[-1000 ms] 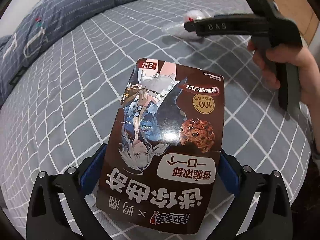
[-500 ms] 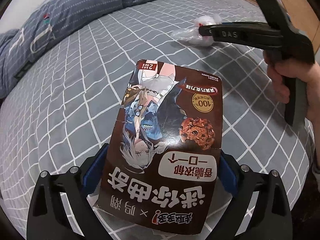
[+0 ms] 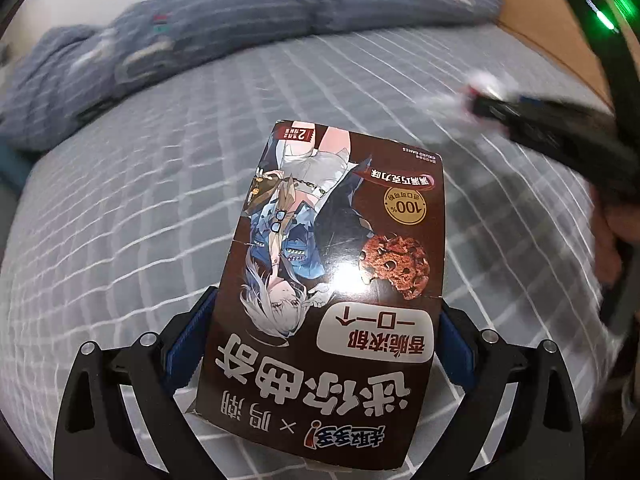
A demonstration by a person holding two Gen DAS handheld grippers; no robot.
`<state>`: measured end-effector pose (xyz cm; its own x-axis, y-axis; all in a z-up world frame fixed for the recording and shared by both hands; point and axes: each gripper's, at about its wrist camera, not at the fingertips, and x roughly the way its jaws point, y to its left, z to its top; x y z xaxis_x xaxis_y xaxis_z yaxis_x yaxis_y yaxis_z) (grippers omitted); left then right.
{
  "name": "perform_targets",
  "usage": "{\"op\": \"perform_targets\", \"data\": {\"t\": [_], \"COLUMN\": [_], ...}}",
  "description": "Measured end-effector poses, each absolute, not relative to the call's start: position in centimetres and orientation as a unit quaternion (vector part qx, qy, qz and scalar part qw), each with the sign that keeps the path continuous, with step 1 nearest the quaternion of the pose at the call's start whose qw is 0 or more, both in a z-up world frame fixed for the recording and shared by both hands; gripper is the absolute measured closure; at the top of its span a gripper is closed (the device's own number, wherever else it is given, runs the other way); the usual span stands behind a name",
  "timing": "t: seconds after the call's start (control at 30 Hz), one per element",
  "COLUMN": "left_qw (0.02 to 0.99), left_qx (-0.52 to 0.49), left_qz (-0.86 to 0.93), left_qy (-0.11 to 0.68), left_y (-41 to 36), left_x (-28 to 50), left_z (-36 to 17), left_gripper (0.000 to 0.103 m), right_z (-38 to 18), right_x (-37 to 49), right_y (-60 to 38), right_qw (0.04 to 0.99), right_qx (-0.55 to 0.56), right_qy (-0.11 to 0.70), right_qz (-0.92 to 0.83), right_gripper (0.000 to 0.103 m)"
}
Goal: Collect trash
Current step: 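Carry the brown box and small clear bag with both grippers over the bin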
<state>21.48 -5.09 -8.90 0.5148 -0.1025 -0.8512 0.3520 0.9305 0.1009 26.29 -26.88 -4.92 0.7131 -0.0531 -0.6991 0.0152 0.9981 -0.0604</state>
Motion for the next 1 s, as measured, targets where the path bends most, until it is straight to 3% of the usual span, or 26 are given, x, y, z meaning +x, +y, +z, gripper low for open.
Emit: {"op": "perform_targets", "data": {"t": [0.57, 1.0], "left_qw": [0.914, 0.912], "left_qx": [0.049, 0.031], "left_qz": [-0.043, -0.043], "left_qy": [0.399, 0.407], "left_y": [-2.9, -2.8], "left_x": [15.6, 12.6], "left_z": [-4.9, -5.1], "left_gripper": [0.01, 0.01], "right_z": [-1.8, -1.3], "right_x": [17.7, 13.2], "right_y": [-24.9, -23.8], "right_qw": [0.932, 0.934], "right_qx": [-0.035, -0.039], "right_qy": [0.362, 0.356], "right_qz": [-0.006, -0.007], "right_gripper": [0.071, 0.071]}}
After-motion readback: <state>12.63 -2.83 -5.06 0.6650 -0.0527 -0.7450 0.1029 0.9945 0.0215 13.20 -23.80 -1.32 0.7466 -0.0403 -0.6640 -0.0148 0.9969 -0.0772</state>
